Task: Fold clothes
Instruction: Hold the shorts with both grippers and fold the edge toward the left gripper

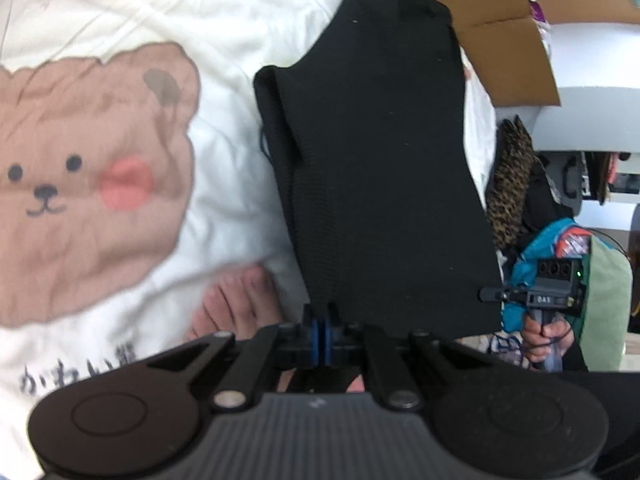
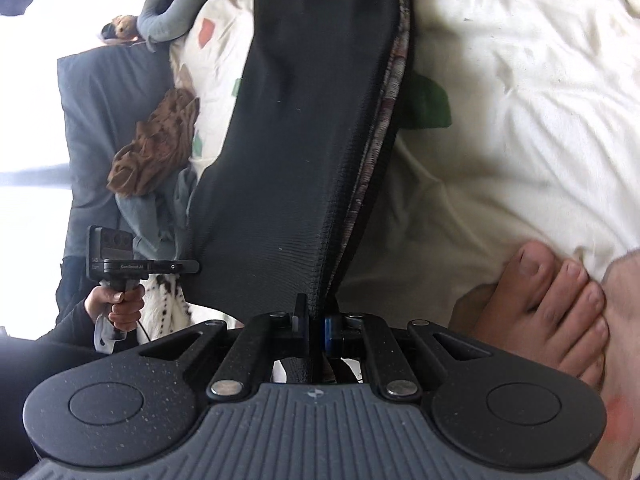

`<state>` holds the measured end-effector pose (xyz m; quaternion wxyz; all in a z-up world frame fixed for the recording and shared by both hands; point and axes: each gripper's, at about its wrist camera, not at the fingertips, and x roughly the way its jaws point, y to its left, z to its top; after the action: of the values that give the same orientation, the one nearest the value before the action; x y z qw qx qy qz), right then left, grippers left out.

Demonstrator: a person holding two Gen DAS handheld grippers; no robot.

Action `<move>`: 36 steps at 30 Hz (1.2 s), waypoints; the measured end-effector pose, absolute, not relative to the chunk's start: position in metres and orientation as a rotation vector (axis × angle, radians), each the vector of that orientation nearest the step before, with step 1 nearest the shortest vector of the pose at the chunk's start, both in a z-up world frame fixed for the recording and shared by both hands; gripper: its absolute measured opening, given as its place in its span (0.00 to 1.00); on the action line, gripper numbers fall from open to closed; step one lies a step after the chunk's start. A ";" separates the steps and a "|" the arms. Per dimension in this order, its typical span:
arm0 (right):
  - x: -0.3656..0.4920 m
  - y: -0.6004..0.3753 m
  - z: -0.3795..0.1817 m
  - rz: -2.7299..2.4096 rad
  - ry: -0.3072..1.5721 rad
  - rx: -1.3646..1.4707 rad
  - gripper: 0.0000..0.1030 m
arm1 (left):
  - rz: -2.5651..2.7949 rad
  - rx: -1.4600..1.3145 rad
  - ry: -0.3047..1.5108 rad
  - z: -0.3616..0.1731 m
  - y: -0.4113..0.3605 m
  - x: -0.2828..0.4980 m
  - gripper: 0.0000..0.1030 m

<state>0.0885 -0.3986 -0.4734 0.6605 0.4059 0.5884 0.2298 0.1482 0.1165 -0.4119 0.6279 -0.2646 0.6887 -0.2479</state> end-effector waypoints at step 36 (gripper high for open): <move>0.128 -0.420 -0.437 0.425 1.076 0.900 0.05 | -0.504 -0.659 1.256 -0.380 0.091 0.214 0.03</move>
<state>0.1281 -0.4203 -0.4374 0.7432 0.4108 0.4912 0.1939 0.2144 0.0906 -0.3798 0.7298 -0.2992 0.5704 -0.2290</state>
